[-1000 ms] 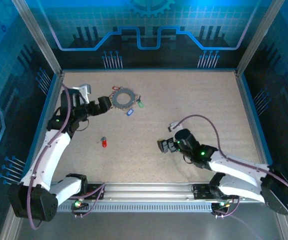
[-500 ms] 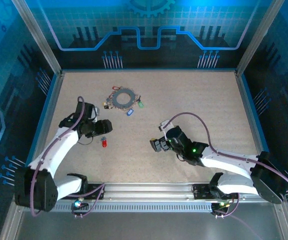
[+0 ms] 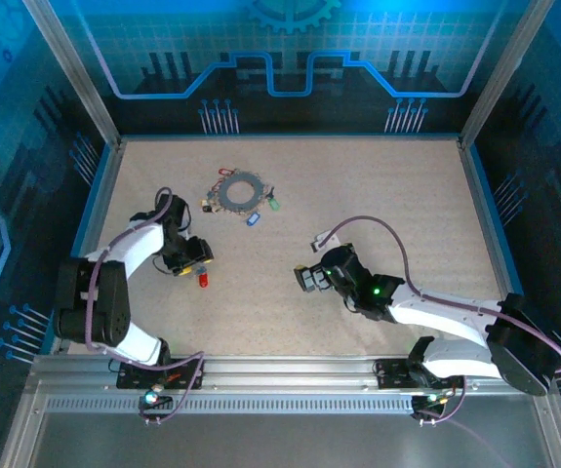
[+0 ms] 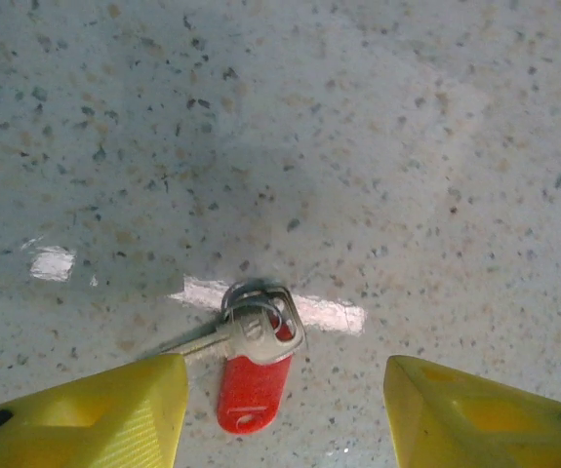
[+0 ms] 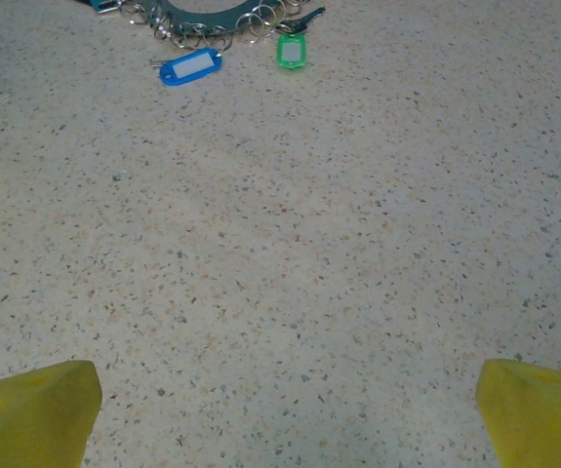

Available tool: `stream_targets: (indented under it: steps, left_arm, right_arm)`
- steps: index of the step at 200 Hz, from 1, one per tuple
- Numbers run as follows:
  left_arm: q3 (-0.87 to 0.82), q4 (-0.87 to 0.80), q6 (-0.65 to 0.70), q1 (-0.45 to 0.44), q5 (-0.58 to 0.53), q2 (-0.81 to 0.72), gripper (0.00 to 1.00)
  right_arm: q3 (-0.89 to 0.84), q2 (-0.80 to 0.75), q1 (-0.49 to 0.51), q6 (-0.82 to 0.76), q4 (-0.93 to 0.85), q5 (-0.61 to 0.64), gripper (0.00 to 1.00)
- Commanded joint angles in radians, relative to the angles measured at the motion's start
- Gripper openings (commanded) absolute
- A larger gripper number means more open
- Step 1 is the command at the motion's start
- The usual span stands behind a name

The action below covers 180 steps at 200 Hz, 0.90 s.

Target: Put the keys on the keyring

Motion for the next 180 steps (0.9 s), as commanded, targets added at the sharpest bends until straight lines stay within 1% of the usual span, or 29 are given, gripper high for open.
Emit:
stream_targets:
  steps: [1, 37, 77, 118, 155, 180]
  left_arm:
    - [0.038, -0.032, -0.031, 0.004, 0.061, 0.049, 0.57]
    - [0.020, -0.023, -0.039, -0.006, 0.061, 0.083, 0.56]
    - [0.012, -0.023, -0.043, -0.060, 0.069, 0.106, 0.55]
    - [-0.017, -0.020, -0.079, -0.170, 0.094, 0.099, 0.54]
    - [-0.076, 0.043, -0.157, -0.286, 0.122, 0.060, 0.54]
    - [-0.102, 0.052, -0.195, -0.362, 0.126, 0.040, 0.53]
  right_arm:
    - [0.014, -0.014, 0.011, 0.032, -0.013, 0.043, 1.00]
    - [0.010, -0.019, 0.012, 0.044, -0.014, 0.062, 1.00]
    - [0.011, -0.019, 0.012, 0.058, -0.022, 0.082, 1.00]
    - [0.005, -0.028, 0.011, 0.068, -0.028, 0.101, 1.00]
    - [0.001, -0.033, 0.010, 0.080, -0.033, 0.115, 1.00]
    - [0.002, -0.034, 0.010, 0.087, -0.039, 0.125, 1.00]
